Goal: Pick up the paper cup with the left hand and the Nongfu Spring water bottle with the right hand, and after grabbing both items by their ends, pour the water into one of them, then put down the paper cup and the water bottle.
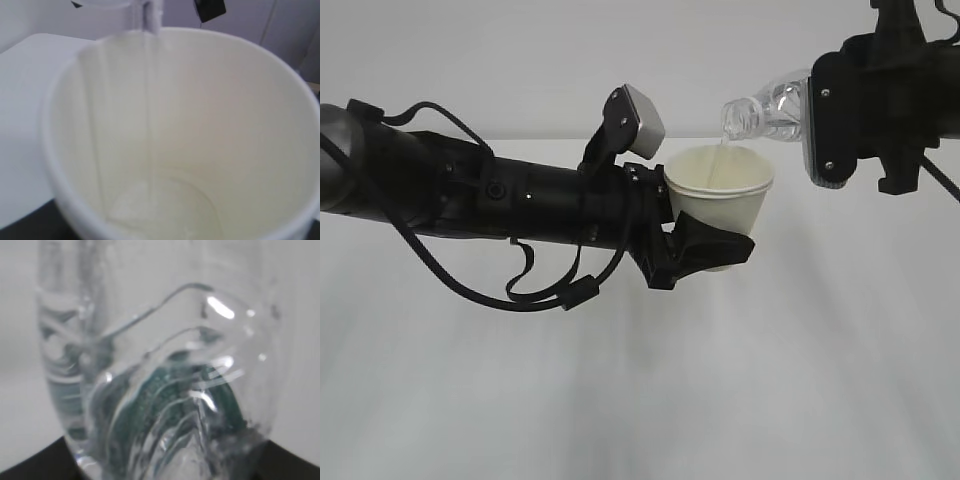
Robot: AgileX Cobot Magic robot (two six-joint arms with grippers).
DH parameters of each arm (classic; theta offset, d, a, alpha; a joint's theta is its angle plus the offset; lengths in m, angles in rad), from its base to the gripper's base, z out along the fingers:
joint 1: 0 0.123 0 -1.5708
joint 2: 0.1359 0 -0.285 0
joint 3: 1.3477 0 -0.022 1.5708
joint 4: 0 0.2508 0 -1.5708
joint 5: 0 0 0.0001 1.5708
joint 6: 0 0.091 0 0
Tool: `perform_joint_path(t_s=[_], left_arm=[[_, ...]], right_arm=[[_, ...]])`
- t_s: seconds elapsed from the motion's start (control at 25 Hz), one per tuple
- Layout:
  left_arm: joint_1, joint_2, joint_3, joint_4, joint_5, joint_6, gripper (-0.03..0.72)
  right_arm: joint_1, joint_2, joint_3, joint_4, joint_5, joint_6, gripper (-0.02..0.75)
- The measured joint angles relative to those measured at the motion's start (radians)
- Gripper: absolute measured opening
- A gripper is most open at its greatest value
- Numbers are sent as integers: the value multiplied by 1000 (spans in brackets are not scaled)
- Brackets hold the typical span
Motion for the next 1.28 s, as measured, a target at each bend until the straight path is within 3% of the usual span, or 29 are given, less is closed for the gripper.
perform_joint_path(t_s=[1.28], left_arm=[[0,0,0,-27,40,0,450]], right_arm=[[4,0,0,0,6,-83,393]])
